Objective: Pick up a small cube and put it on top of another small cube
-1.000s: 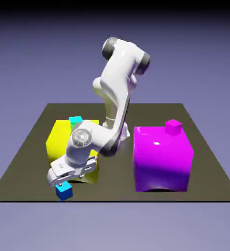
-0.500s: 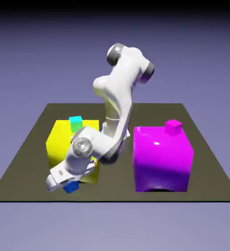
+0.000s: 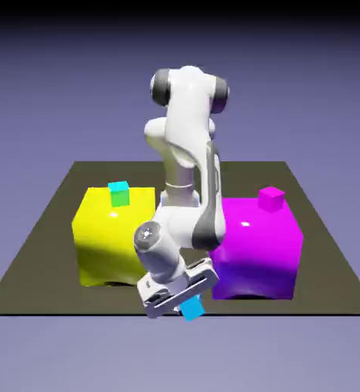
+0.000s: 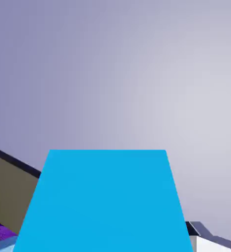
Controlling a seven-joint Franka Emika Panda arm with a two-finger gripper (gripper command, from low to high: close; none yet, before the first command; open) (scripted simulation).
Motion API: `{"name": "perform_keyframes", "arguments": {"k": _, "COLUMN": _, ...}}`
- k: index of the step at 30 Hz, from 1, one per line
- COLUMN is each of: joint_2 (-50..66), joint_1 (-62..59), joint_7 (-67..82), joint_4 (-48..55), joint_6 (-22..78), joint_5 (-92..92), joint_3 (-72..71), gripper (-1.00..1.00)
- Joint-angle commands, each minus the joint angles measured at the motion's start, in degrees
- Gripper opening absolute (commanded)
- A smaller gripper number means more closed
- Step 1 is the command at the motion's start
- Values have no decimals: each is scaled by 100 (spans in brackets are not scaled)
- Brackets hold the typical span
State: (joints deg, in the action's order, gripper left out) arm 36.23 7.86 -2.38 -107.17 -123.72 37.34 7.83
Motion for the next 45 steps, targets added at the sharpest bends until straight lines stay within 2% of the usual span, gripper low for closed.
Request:
{"name": "perform_keyframes", "arguments": {"k": 1, "joint_2": -51, "joint_1": -91, "joint_7": -80, "joint_4": -16, "joint_6": -13, "joint_5": 123, "joint_3": -208, "gripper": -100}}
{"name": "perform_keyframes", "arguments": {"k": 24, "joint_2": -1231, "joint_1": -2172, "joint_7": -1723, "joint_4": -387, "joint_6": -198, "joint_5": 3294, "joint_3": -4984, "gripper": -100}}
{"name": "perform_keyframes", "arguments": {"k": 33, "joint_2": -2257, "joint_1": -2171, "joint_7": -2793, "joint_4": -1651, "joint_6": -1053, "joint_5": 5503, "joint_3": -6701, "gripper": -100}}
{"name": "perform_keyframes", "arguments": {"k": 45, "joint_2": -3447, "joint_1": -217, "joint_7": -3655, "joint_4": -4131, "joint_6": -2849, "joint_5": 7576, "joint_3": -6005, "gripper": -100}}
